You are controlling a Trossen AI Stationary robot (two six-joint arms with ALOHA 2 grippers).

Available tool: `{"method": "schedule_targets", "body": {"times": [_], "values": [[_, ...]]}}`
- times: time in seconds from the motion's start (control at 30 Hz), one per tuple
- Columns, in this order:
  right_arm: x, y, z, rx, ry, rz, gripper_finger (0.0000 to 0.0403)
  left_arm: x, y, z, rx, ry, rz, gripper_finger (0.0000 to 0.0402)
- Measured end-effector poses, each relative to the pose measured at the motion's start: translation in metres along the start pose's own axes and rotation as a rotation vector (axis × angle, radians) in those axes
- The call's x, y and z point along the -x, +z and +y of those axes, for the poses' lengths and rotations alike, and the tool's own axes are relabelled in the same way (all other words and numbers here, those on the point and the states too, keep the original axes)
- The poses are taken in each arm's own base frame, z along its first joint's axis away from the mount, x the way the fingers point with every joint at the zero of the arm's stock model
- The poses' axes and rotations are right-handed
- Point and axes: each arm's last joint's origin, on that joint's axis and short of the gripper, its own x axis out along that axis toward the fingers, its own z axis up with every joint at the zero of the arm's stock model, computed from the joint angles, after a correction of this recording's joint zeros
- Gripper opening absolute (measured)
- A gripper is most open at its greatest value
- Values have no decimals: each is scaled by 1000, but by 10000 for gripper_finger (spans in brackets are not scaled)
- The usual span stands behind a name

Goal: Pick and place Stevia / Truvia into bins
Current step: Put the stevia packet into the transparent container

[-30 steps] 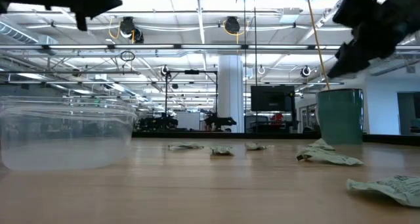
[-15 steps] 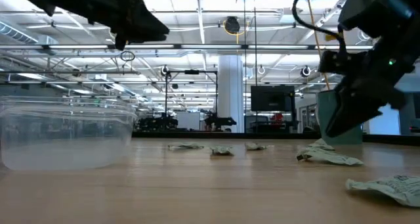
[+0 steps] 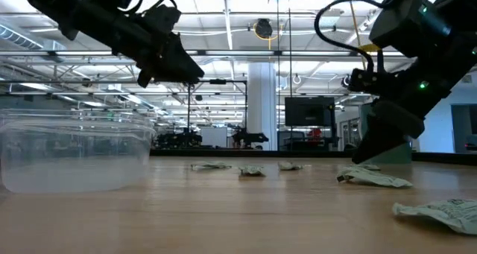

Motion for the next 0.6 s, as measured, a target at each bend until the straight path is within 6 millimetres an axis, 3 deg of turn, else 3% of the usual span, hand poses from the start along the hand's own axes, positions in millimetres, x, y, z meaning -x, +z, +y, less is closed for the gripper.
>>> {"method": "schedule_targets", "body": {"times": [0.23,0.43,0.6], "values": [[0,-3,3,-9,6,6,74,-6,-11,-5,-24,-6,42,124],[0,-2,3,-11,11,1,9,-6,-12,-7,-22,-16,41,124],[1,6,11,-36,109,-60,2,-6,-12,-8,-26,-19,40,124]]}}
